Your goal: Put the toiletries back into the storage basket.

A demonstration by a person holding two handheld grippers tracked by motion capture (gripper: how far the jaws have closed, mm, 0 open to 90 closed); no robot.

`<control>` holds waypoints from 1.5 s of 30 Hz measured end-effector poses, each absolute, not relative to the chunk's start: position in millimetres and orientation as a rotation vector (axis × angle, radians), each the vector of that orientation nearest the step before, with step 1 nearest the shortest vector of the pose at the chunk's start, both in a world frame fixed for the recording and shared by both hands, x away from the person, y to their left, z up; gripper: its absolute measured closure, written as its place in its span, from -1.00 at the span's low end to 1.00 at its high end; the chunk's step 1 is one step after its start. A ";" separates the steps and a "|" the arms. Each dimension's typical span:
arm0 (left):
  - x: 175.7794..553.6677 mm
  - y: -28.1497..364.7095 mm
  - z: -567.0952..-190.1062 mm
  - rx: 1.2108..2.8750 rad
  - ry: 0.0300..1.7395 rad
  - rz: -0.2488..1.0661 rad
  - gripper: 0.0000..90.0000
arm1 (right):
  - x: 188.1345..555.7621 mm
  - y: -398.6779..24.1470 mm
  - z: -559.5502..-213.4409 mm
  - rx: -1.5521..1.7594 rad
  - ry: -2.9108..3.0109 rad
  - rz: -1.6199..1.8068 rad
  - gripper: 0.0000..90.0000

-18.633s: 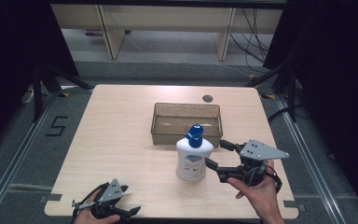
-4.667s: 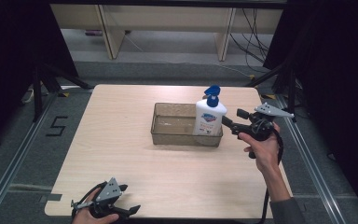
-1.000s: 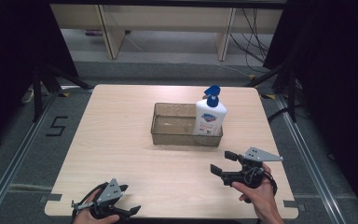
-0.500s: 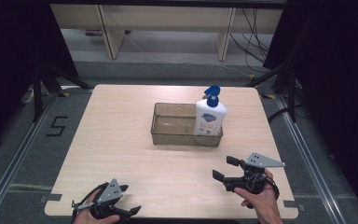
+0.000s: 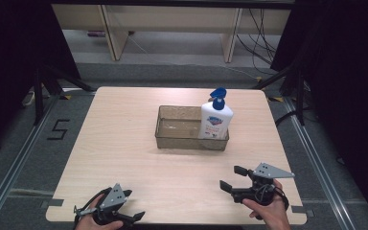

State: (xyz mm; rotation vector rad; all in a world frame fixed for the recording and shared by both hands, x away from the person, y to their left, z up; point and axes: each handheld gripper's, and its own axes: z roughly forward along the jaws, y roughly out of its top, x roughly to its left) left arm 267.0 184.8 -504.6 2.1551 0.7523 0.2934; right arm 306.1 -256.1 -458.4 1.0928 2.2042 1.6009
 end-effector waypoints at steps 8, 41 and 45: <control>266.9 184.7 -504.6 2.158 0.752 0.296 -0.66 | 300.1 -257.7 -463.1 1.121 2.221 1.590 -0.65; 267.1 184.2 -505.1 2.167 0.739 0.289 -0.66 | 279.8 -275.1 -478.7 1.120 2.240 1.496 -0.66; 267.3 184.6 -505.0 2.172 0.740 0.295 -0.66 | 276.4 -275.3 -479.6 1.103 2.275 1.450 -0.66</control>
